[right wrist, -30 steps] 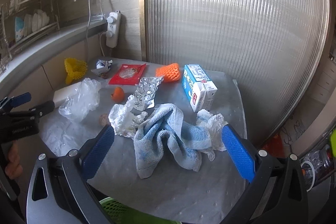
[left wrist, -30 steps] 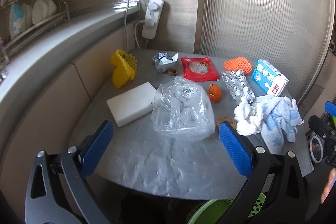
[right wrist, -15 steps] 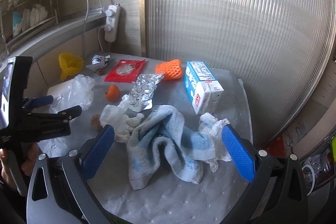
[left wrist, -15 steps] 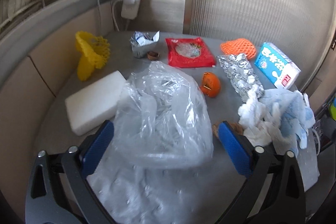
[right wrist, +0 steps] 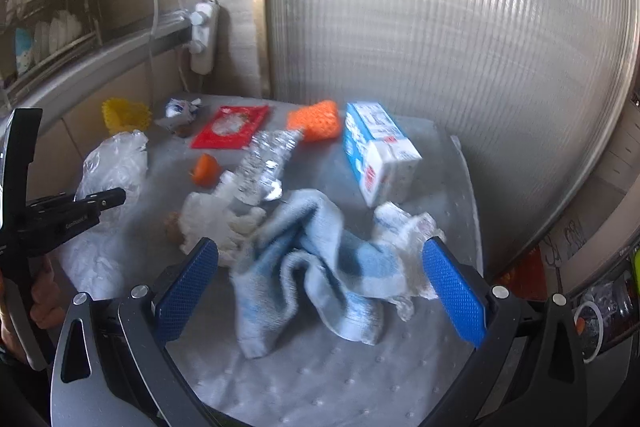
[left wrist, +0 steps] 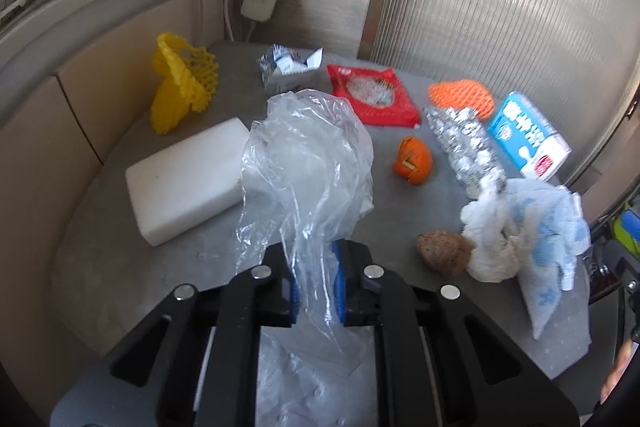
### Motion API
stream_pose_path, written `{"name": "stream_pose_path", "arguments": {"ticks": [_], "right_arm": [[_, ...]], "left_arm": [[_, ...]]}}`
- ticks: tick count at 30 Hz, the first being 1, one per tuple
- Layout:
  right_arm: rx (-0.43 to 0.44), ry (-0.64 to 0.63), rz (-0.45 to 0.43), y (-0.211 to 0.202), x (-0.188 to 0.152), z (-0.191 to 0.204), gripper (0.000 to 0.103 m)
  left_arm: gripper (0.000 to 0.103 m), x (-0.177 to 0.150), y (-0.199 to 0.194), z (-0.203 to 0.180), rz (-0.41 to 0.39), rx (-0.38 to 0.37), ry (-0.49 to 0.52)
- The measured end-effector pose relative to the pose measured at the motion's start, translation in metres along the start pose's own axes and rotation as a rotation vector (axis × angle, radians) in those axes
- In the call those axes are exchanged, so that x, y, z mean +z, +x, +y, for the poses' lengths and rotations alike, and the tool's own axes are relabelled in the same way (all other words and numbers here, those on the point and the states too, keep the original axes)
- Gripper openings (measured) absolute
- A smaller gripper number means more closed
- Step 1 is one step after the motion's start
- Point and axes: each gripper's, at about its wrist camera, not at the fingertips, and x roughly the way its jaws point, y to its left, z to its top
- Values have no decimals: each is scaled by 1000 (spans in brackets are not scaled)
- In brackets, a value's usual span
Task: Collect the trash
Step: 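Lift the plastic bag with the left gripper while the right gripper grasps the white foam block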
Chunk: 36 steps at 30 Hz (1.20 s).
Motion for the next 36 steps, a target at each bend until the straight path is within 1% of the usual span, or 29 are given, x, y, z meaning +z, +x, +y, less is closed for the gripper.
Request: {"name": "stream_pose_path", "arguments": {"ticks": [5, 9, 10, 12, 14, 17, 20, 22, 26, 29, 30, 31, 33, 34, 36], "right_arm": [[66, -46, -17, -4, 15, 33, 101], [158, -86, -10, 8, 28, 75, 101], [195, -101, -6, 13, 33, 92, 101], [239, -129, 7, 26, 42, 121, 101], [253, -145, 23, 39, 50, 144, 101], [272, -182, 52, 65, 61, 180, 101], [268, -231, 87, 87, 67, 207, 101], [276, -243, 112, 99, 69, 220, 101], [298, -227, 154, 117, 70, 239, 101], [282, -254, 169, 122, 66, 247, 101], [278, -265, 171, 123, 66, 248, 101], [269, -280, 180, 123, 66, 248, 101], [295, -333, 191, 125, 70, 248, 101], [317, -390, 193, 123, 74, 249, 101], [390, -555, 210, 121, 80, 253, 101]], "left_arm": [[12, 1, -36, 14, -52, 12, -1], [12, -5, -62, 35, -71, 63, -3], [12, -7, -66, 41, -71, 78, -2], [12, -14, -76, 56, -67, 106, -8], [12, -20, -81, 66, -66, 125, -13], [12, -30, -88, 82, -66, 125, -19], [12, -36, -90, 92, -73, 128, -26], [12, -36, -91, 97, -74, 121, -34], [12, -38, -95, 109, -67, 108, -52], [12, -39, -97, 112, -70, 116, -39], [12, -41, -99, 113, -51, 121, -34], [12, -41, -100, 113, -51, 119, -34], [12, -43, -101, 113, -48, 107, -31], [12, -43, -101, 112, -46, 106, -30], [12, -44, -101, 113, -42, 108, -29]]}}
